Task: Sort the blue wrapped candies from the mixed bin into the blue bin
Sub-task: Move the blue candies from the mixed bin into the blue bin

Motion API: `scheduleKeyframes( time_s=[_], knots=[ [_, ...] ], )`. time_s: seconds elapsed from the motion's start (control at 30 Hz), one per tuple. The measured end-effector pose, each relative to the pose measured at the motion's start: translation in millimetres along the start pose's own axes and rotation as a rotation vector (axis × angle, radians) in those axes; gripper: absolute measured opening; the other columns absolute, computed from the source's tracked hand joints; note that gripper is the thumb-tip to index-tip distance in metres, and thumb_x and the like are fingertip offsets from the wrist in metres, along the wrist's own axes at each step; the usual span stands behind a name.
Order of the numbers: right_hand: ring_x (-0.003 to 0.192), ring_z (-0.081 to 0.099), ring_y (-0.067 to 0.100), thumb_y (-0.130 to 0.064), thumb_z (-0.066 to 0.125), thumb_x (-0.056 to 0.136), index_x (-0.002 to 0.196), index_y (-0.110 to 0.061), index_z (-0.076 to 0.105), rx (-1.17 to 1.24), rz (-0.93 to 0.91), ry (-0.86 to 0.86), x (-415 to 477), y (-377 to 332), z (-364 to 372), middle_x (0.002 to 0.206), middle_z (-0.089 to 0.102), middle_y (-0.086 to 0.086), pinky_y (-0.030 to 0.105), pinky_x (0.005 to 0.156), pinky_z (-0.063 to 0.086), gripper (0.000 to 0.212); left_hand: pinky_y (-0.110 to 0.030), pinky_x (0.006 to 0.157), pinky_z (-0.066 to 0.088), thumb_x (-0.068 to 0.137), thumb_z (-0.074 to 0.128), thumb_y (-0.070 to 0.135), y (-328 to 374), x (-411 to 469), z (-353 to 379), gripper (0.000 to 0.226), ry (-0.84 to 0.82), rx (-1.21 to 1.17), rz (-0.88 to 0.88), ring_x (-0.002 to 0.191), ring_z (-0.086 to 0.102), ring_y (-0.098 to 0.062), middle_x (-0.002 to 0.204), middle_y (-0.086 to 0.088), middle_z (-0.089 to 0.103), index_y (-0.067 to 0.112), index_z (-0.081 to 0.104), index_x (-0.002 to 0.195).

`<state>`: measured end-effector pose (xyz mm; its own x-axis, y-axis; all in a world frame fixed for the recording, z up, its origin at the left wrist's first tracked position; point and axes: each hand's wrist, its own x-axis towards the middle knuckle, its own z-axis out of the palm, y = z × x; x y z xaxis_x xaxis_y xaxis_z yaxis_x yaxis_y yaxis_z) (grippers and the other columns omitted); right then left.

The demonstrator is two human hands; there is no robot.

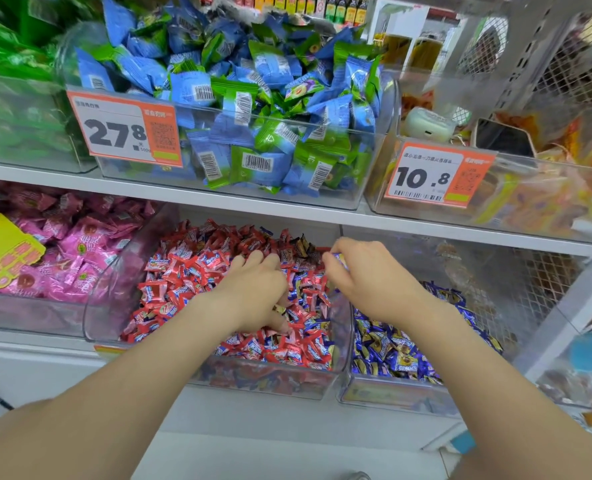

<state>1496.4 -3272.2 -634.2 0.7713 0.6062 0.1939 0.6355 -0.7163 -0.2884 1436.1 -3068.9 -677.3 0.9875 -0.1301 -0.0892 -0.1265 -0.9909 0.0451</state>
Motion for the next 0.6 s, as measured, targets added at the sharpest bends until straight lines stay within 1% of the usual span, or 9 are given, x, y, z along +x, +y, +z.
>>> scheduleKeyframes(
  time_s=[0.1, 0.17, 0.23, 0.3, 0.37, 0.43, 0.47, 0.53, 0.6],
  knots=[
    [0.072, 0.062, 0.02, -0.048, 0.047, 0.108, 0.083, -0.021, 0.062, 0.12, 0.065, 0.123, -0.9, 1.3, -2.4, 0.072, 0.069, 0.0, 0.04, 0.069, 0.047, 0.04, -0.042, 0.088, 0.034, 0.1, 0.061, 0.049, -1.6, 0.1, -8.5, 0.021, 0.142, -0.123, -0.007, 0.108, 0.041, -0.023, 0.112, 0.003, 0.047, 0.028, 0.063, 0.103],
    [0.066, 0.064, 0.009, -0.041, 0.053, 0.107, 0.09, -0.023, 0.067, 0.221, 0.113, 0.114, -3.6, 2.4, -2.2, 0.072, 0.073, -0.001, 0.033, 0.068, 0.046, 0.029, -0.042, 0.085, 0.04, 0.108, 0.044, 0.025, -1.6, 3.7, -9.1, 0.013, 0.197, -0.23, 0.01, 0.1, 0.048, -0.023, 0.101, 0.003, 0.053, 0.021, 0.056, 0.109],
    [0.06, 0.064, 0.003, -0.034, 0.054, 0.108, 0.101, -0.028, 0.069, 0.291, 0.142, 0.085, -7.4, 3.7, 0.3, 0.07, 0.073, -0.004, 0.021, 0.06, 0.046, 0.017, -0.043, 0.079, 0.047, 0.103, 0.044, 0.006, -0.5, 8.9, -5.3, 0.022, 0.181, -0.228, 0.029, 0.09, 0.051, -0.022, 0.091, 0.004, 0.054, 0.018, 0.05, 0.12],
    [0.056, 0.062, 0.005, -0.031, 0.052, 0.109, 0.105, -0.032, 0.07, 0.356, 0.154, 0.086, -10.4, 4.8, 3.1, 0.07, 0.072, -0.004, 0.014, 0.051, 0.043, 0.019, -0.047, 0.069, 0.054, 0.098, 0.051, -0.001, 0.7, 17.9, 3.1, 0.035, 0.206, -0.125, 0.054, 0.078, 0.054, -0.022, 0.087, 0.002, 0.054, 0.021, 0.044, 0.124],
    [0.055, 0.06, 0.008, -0.028, 0.05, 0.109, 0.101, -0.033, 0.072, 0.382, 0.161, 0.098, -11.2, 5.5, 3.8, 0.071, 0.072, -0.002, 0.015, 0.05, 0.043, 0.024, -0.045, 0.061, 0.055, 0.103, 0.057, 0.018, 5.9, 25.8, 8.3, 0.022, 0.234, -0.032, 0.042, 0.072, 0.058, -0.024, 0.086, 0.0, 0.059, 0.025, 0.042, 0.117],
    [0.061, 0.063, 0.015, -0.028, 0.049, 0.109, 0.098, -0.034, 0.073, 0.363, 0.157, 0.088, -11.9, 5.8, 3.9, 0.072, 0.073, 0.002, 0.019, 0.054, 0.044, 0.027, -0.042, 0.06, 0.054, 0.104, 0.059, 0.033, 11.3, 31.3, 10.5, 0.021, 0.18, 0.045, 0.03, 0.082, 0.064, -0.027, 0.097, -0.002, 0.063, 0.025, 0.048, 0.12],
    [0.063, 0.063, 0.02, -0.029, 0.049, 0.108, 0.097, -0.033, 0.074, 0.347, 0.151, 0.082, -12.3, 6.1, 4.0, 0.072, 0.073, 0.004, 0.022, 0.056, 0.046, 0.027, -0.041, 0.06, 0.051, 0.103, 0.063, 0.027, 12.8, 32.6, 11.6, 0.026, 0.137, 0.102, 0.027, 0.088, 0.064, -0.028, 0.104, -0.004, 0.061, 0.025, 0.05, 0.126],
    [0.057, 0.061, 0.022, -0.039, 0.049, 0.107, 0.091, -0.029, 0.074, 0.269, 0.132, 0.087, -13.2, 4.8, 4.3, 0.066, 0.07, 0.004, 0.031, 0.062, 0.05, 0.031, -0.038, 0.059, 0.041, 0.098, 0.066, 0.01, 12.7, 33.3, 12.8, 0.044, 0.082, 0.203, 0.028, 0.086, 0.059, -0.028, 0.115, -0.008, 0.052, 0.024, 0.049, 0.136],
    [0.053, 0.057, 0.018, -0.052, 0.047, 0.107, 0.079, -0.021, 0.07, 0.186, 0.111, 0.113, -12.3, 1.3, 7.4, 0.058, 0.065, 0.004, 0.036, 0.06, 0.053, 0.047, -0.038, 0.064, 0.037, 0.096, 0.066, 0.004, 10.9, 32.9, 11.4, 0.051, 0.078, 0.228, 0.037, 0.082, 0.053, -0.027, 0.122, -0.009, 0.048, 0.027, 0.051, 0.139]
  ],
)
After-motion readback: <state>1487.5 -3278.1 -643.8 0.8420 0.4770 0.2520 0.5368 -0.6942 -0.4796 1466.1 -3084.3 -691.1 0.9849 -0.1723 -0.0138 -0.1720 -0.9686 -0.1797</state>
